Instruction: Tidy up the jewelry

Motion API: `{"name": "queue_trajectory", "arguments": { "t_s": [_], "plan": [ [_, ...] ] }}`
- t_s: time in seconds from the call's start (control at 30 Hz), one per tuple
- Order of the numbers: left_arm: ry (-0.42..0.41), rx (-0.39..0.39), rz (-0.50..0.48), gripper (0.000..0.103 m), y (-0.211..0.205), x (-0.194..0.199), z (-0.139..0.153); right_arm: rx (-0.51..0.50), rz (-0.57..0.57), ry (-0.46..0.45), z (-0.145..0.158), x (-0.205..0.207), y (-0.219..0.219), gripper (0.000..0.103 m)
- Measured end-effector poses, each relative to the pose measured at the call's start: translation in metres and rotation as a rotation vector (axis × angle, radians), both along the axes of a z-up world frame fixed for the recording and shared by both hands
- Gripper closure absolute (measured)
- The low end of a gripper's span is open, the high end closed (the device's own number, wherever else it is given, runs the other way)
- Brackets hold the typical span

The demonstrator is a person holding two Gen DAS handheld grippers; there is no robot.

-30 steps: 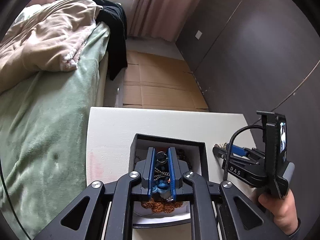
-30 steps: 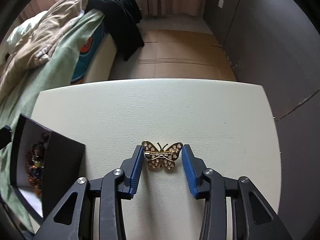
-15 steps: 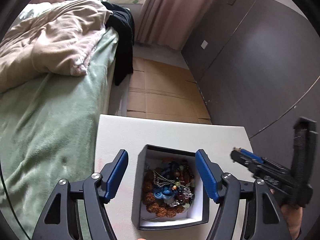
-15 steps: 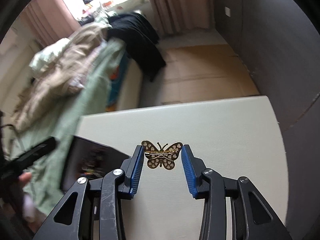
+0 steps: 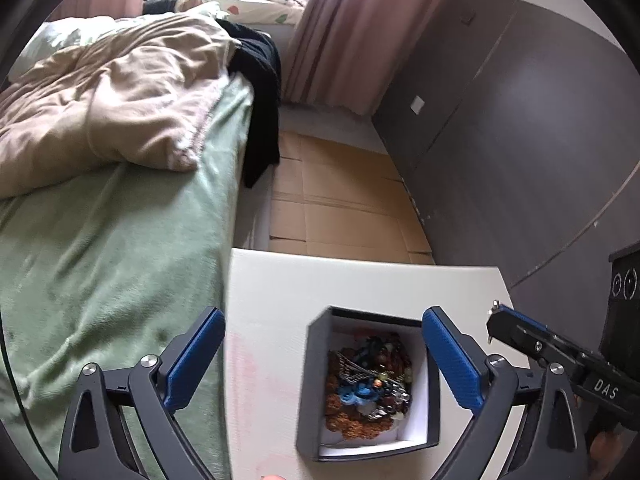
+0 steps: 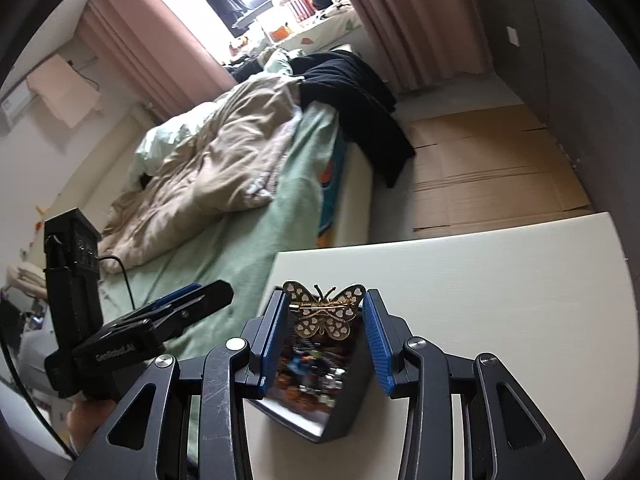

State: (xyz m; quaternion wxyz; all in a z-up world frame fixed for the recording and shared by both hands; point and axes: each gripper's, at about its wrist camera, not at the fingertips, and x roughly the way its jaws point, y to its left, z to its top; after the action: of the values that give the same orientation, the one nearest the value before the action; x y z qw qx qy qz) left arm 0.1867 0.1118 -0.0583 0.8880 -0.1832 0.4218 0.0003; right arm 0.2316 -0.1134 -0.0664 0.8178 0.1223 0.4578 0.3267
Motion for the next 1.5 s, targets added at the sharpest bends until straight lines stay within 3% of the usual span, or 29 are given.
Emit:
{"name": "queue_trajectory", "arguments": {
  "t_s": [0.37, 0.43, 0.5, 0.6, 0.67, 0.73, 0.9, 1.03, 1.5],
  "plan": [
    [-0.031, 0.012, 0.051, 0.0, 0.027, -0.009, 0.006, 0.067, 0.034, 0.024, -0.006, 0.003, 0.029, 0.061],
    [-0.035, 0.013, 0.048, 0.0, 0.027, -0.011, 0.006, 0.075, 0.044, 0.059, -0.009, 0.004, 0.033, 0.038],
    [-0.038, 0.017, 0.046, 0.0, 0.026, -0.013, 0.007, 0.077, 0.027, 0.077, -0.014, 0.007, 0.032, 0.032],
    [-0.039, 0.022, 0.041, 0.0, 0.023, -0.015, 0.009, 0.071, 0.001, 0.075, -0.013, 0.006, 0.025, 0.031],
    [-0.041, 0.027, 0.036, 0.0, 0.02, -0.018, 0.01, 0.074, -0.014, 0.074, -0.01, 0.004, 0.017, 0.023],
    [-0.044, 0.037, 0.031, 0.0, 0.017, -0.021, 0.012, 0.062, -0.031, 0.063, -0.007, 0.002, 0.011, 0.007],
    [-0.051, 0.056, 0.017, 0.0, 0.008, -0.03, 0.017, 0.018, -0.056, 0.036, -0.002, -0.006, -0.003, 0.007],
    [-0.07, 0.069, 0.003, 0.0, -0.001, -0.041, 0.024, -0.031, -0.08, 0.027, 0.002, -0.015, -0.015, 0.0],
    [-0.222, 0.134, -0.074, 0.0, -0.054, -0.095, 0.055, -0.105, -0.172, -0.101, 0.034, -0.074, -0.07, 0.0]
  ]
}}
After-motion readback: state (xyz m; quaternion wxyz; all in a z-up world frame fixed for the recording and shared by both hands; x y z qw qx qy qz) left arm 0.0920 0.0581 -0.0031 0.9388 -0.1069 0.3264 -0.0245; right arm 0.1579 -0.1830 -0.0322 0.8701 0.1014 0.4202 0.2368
